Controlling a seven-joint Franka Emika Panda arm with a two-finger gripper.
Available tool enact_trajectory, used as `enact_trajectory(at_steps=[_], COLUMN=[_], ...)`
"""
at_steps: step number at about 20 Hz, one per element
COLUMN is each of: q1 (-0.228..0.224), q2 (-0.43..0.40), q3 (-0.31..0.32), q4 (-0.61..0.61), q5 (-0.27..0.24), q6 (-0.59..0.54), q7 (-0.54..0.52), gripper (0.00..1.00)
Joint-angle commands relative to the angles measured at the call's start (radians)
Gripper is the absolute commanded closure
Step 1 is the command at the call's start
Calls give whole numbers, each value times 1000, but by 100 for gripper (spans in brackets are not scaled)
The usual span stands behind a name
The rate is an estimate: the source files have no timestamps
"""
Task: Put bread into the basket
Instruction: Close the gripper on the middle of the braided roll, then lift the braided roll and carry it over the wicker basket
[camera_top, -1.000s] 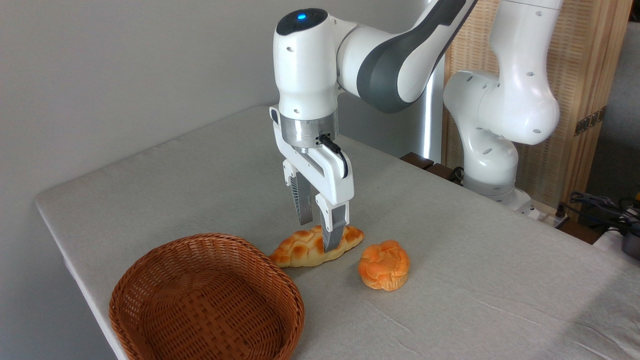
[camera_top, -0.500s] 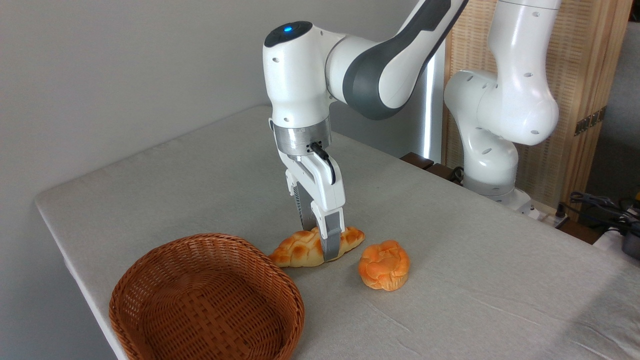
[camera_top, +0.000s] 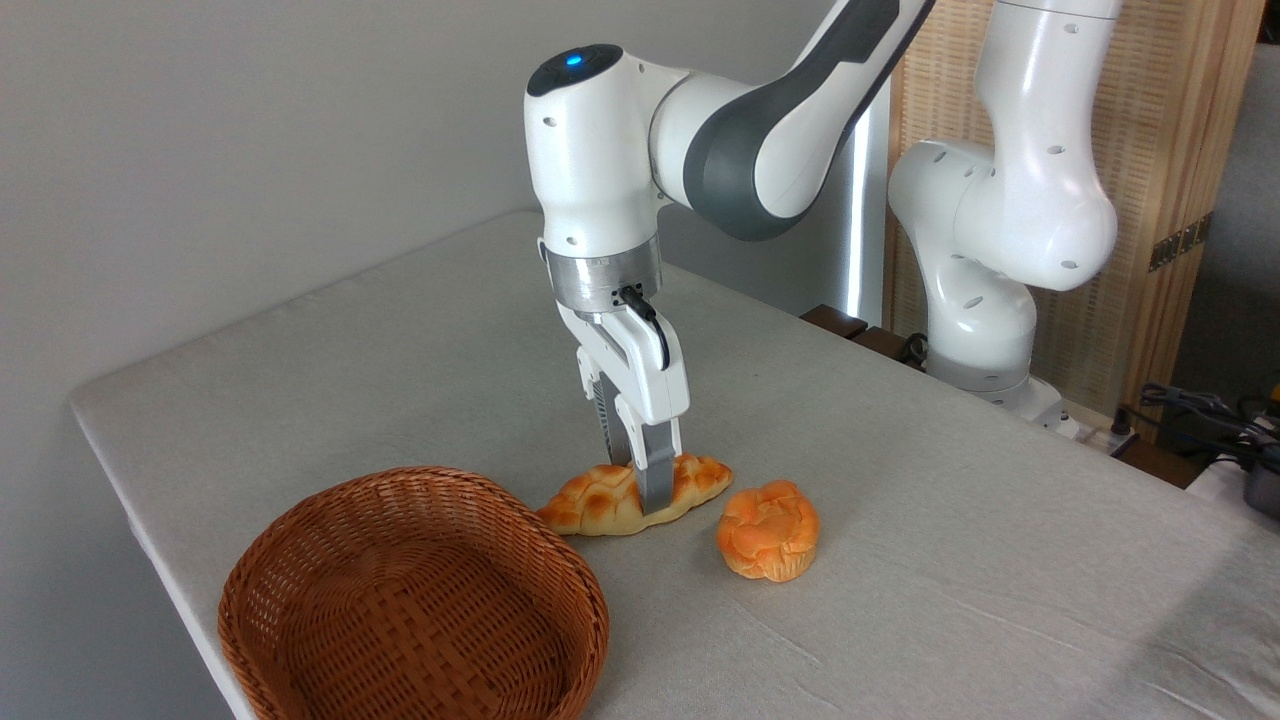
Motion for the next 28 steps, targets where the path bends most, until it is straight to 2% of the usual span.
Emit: enact_trajectory(at_steps=[1,4,6,8,10,13,16,20,24,28], q1=[-4,-7,-28,-28,-27,-24,-24,-22,-22,-22], q2=[2,-2,2,2,10,86,180,280,352,375], q3=[10,7,4,6,12,21,23,24,24,24], q4=[-9,9,75,155,228,363,498,601,605,609], q5=[12,9,0,-9,-49,-109,-121,-149,-152,-149], q6=[-4,-66,-172,-281,-330,-329,-326,-279,-153,-52], q7=[17,7,1,-10,-67,-200,-332,-335,-361,-368], gripper=[83,83,83,82,82,82,82,82,82,82])
